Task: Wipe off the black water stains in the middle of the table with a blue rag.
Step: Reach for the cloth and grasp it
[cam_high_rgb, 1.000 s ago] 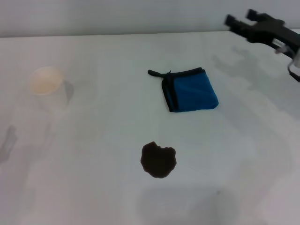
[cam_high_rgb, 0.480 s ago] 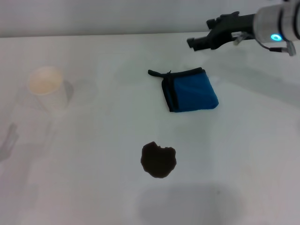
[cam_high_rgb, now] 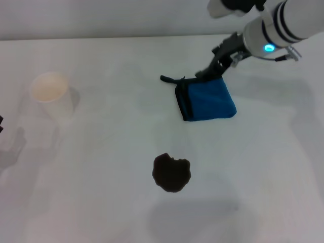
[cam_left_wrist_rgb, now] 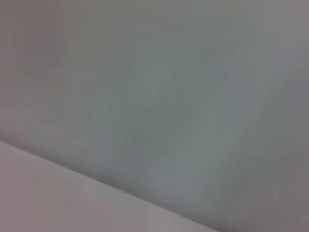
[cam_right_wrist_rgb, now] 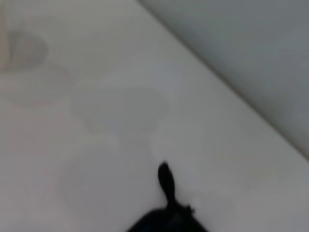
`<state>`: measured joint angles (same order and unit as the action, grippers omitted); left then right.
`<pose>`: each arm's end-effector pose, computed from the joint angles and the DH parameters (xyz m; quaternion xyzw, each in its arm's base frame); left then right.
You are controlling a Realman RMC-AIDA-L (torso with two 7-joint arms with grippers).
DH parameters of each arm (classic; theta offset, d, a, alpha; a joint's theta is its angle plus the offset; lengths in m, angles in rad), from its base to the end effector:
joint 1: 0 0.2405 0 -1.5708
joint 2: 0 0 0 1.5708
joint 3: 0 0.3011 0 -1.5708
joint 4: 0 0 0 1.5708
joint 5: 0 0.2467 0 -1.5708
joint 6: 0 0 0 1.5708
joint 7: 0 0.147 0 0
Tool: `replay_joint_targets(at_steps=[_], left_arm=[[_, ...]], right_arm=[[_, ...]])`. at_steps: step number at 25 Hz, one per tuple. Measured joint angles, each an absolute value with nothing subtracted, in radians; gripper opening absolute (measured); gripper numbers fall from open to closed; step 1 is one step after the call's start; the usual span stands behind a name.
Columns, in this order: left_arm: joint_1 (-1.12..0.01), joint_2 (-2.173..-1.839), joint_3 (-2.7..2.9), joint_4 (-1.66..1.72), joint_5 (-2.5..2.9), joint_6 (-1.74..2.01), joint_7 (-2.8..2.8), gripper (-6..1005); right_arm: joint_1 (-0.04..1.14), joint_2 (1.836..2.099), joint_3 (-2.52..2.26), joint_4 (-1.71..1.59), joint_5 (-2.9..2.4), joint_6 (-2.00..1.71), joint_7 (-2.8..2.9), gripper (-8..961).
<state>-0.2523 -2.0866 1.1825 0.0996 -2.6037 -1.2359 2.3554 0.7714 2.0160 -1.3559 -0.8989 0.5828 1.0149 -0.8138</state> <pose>-0.4453 0.2840 -0.0555 -0.6663 -0.4163 -0.3771 0.4904 0.2311 0.5025 -0.0355 -0.9185 0.2353 -0.1321 0.2889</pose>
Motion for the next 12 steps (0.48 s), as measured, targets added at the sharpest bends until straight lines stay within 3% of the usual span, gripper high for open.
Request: replay_joint_targets(at_steps=[12], left_arm=[[-0.276, -2.087, 1.184, 0.100, -2.605, -1.234, 2.391, 860]], right_arm=[[0.835, 2.021, -1.491, -0.823, 0.536, 1.059, -0.705, 855]])
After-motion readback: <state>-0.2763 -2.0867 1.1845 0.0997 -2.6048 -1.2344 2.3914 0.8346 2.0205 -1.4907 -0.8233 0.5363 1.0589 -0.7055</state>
